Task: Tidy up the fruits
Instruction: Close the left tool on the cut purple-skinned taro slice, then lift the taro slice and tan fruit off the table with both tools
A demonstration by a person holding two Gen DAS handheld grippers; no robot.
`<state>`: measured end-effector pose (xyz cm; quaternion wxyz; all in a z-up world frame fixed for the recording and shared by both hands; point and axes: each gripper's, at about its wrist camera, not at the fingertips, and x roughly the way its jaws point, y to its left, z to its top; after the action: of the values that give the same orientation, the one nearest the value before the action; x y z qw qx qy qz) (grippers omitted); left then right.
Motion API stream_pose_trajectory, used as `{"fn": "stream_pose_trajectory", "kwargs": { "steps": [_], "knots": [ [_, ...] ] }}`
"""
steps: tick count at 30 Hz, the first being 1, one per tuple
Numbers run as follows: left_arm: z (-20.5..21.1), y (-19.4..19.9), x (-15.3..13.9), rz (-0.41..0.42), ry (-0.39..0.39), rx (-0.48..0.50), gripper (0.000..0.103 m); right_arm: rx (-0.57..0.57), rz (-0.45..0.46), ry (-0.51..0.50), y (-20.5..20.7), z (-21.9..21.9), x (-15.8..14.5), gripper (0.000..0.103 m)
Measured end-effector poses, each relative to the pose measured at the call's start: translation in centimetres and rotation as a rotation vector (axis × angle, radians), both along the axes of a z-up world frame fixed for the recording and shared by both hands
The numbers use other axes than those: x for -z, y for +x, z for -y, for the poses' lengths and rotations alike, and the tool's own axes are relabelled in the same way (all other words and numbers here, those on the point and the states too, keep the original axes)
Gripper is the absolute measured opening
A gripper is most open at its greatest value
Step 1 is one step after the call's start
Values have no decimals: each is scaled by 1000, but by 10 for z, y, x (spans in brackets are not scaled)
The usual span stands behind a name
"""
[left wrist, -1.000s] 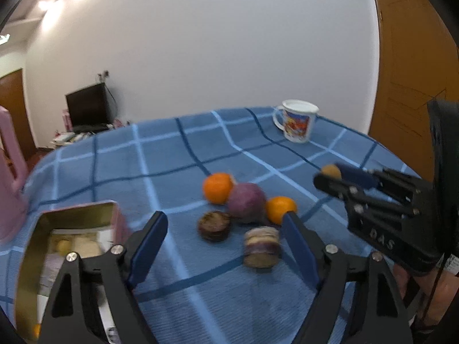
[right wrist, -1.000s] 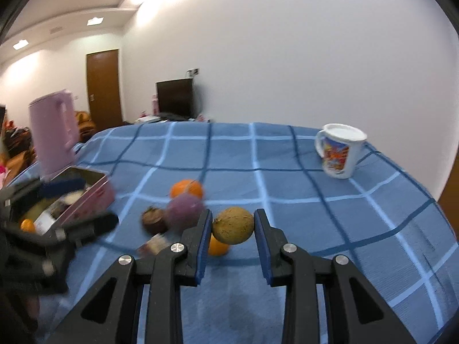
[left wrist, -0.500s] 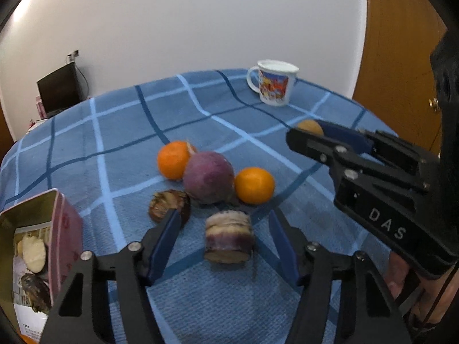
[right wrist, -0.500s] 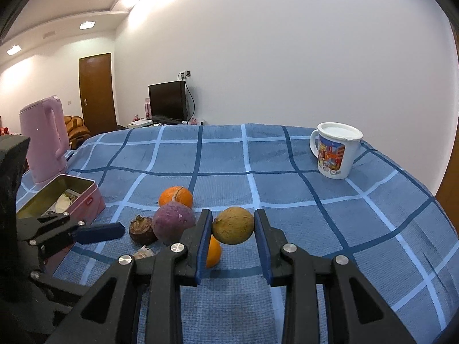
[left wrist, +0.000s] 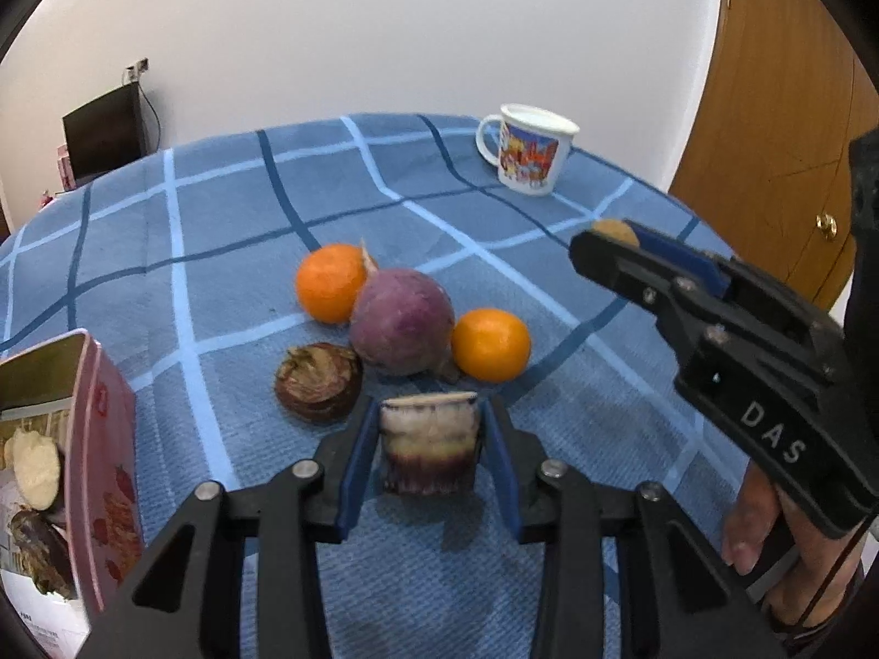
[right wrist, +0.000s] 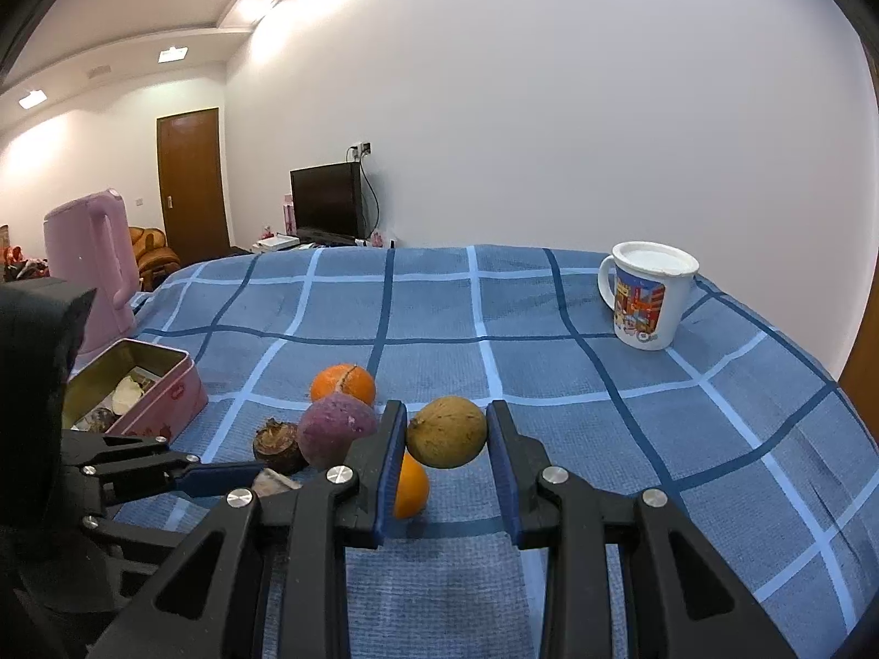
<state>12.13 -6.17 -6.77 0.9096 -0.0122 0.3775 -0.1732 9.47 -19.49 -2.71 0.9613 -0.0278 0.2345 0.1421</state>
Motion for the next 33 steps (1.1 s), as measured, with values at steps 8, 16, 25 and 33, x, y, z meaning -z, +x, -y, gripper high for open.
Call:
{"fn": "stream_pose_trajectory", "kwargs": {
  "steps": [8,16,25,33],
  "knots": [
    [-6,-13,-12,102,-7,-50,40,-30,22,12,-4,-1,-2,32],
    [-7,-21,-17,154,2,-61,40,-45,38,21,-7,-1,-3,32],
    [-7,-31,-23,211,14,-71,40,-66,64,31,-13,0,-5,32],
    [-8,-38,-27,259,27,-90,40,-87,86,38,-16,0,-7,32]
  ]
}}
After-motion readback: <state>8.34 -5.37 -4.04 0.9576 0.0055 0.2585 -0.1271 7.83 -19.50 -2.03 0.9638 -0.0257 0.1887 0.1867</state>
